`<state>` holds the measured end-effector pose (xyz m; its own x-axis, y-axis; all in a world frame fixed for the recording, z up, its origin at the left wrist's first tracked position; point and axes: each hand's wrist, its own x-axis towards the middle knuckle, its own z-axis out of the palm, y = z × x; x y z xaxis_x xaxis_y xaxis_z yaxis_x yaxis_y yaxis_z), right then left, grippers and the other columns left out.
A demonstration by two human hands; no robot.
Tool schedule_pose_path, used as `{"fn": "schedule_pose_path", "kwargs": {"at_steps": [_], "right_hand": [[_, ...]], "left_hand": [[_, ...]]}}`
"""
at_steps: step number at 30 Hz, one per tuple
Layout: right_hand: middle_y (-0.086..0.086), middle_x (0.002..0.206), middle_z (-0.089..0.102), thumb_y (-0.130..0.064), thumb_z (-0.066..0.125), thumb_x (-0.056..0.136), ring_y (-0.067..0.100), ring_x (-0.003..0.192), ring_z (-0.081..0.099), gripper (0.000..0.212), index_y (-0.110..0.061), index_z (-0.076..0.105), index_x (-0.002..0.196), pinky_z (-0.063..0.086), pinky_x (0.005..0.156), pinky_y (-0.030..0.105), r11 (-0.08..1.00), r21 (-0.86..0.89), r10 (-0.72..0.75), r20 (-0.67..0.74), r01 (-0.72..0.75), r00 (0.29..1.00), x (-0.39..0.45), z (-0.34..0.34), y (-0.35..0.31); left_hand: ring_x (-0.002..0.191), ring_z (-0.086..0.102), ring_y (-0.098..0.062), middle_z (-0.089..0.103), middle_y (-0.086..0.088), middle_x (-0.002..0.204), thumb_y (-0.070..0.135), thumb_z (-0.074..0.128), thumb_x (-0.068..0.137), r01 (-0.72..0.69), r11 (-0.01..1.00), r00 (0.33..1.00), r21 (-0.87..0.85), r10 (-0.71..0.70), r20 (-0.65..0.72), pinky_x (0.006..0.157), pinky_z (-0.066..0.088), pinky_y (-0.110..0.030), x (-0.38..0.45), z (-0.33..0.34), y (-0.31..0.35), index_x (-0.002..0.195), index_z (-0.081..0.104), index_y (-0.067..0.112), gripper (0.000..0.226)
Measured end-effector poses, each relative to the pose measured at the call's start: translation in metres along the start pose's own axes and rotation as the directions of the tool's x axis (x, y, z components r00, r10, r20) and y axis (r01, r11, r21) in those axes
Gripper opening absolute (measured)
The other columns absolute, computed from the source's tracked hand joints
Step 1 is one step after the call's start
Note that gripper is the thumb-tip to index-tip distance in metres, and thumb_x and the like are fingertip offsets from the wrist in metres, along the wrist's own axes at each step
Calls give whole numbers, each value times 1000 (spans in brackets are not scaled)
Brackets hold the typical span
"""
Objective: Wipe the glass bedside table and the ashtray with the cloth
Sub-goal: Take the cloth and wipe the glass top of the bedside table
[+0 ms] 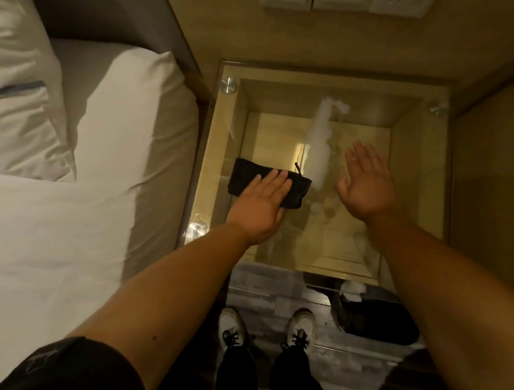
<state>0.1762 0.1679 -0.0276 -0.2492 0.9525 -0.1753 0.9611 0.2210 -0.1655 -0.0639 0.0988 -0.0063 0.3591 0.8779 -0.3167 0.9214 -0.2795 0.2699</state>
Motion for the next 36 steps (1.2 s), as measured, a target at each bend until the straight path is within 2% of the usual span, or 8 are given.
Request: {"fn": "schedule_pose_path", "kwargs": {"at_steps": [17, 21, 27, 29, 31, 33, 34, 36], "right_hand": [[9, 161, 13, -41, 22, 90, 25, 148, 6, 68, -13, 19, 152, 5, 119, 41, 1000, -13, 10, 39, -9, 999, -2, -1, 0], [9, 161, 11, -42, 20, 90, 24, 148, 5, 68, -14, 17, 152, 4, 119, 40, 1000, -12, 8, 53, -8, 999, -4, -2, -1], [10, 160, 14, -43, 17, 88, 26, 148, 8, 71, -12, 19, 152, 5, 118, 41, 1000, 1, 7, 58, -7, 998, -5, -7, -3], [11, 160, 16, -44, 16, 87, 27, 147, 10, 72, -11, 22, 151, 7, 118, 42, 1000, -1, 3, 57, -3, 998, -5, -7, -3], [11, 159, 18, -43, 19, 87, 27, 147, 11, 71, -11, 23, 151, 6, 118, 42, 1000, 0, 9, 52, -9, 999, -4, -7, -4], [12, 159, 18, -41, 21, 88, 27, 147, 12, 70, -10, 24, 150, 6, 117, 42, 1000, 1, 13, 55, -13, 998, -4, -8, -4], [12, 159, 19, -41, 22, 88, 27, 147, 12, 70, -10, 24, 150, 6, 117, 42, 1000, 0, 14, 53, -14, 998, -5, -9, -4], [11, 159, 20, -41, 22, 88, 27, 147, 13, 69, -11, 25, 150, 4, 117, 41, 1000, -5, 15, 44, -15, 999, -6, -11, -5]], "left_hand": [[149, -1, -15, 7, -1, 162, 41, 21, 97, 20, 999, 998, 30, -22, 56, 120, -6, -35, -95, 40, 26, 154, 14, 18, 62], [149, 1, -15, 9, 0, 162, 37, 33, 100, 34, 999, 996, -7, -34, 77, 120, -4, -35, -109, 39, 32, 154, 16, 18, 59], [149, 2, -14, 11, 2, 162, 42, 21, 96, 21, 1000, 992, -9, -19, 126, 119, -5, -34, -131, 39, 38, 153, 18, 20, 61], [148, 12, -15, 20, 2, 160, 39, 32, 96, 40, 996, 994, -78, -31, 108, 120, 2, -35, -138, 38, 41, 151, 27, 20, 58], [137, 37, -17, 46, 1, 147, 39, 37, 95, 103, 970, 994, -218, -92, 56, 116, 23, -35, -139, 30, 48, 140, 47, 22, 50], [104, 60, -18, 67, 0, 107, 35, 42, 97, 232, 876, 972, -423, -218, 83, 92, 46, -35, -133, 13, 56, 114, 62, 22, 30], [90, 62, -20, 66, -1, 92, 33, 44, 98, 346, 757, 938, -554, -286, 196, 81, 49, -36, -128, 3, 58, 103, 63, 20, 24], [92, 65, -27, 69, -9, 93, 28, 46, 99, 648, 221, 750, -729, -349, 562, 88, 49, -42, -114, -17, 56, 100, 66, 13, 24]]}}
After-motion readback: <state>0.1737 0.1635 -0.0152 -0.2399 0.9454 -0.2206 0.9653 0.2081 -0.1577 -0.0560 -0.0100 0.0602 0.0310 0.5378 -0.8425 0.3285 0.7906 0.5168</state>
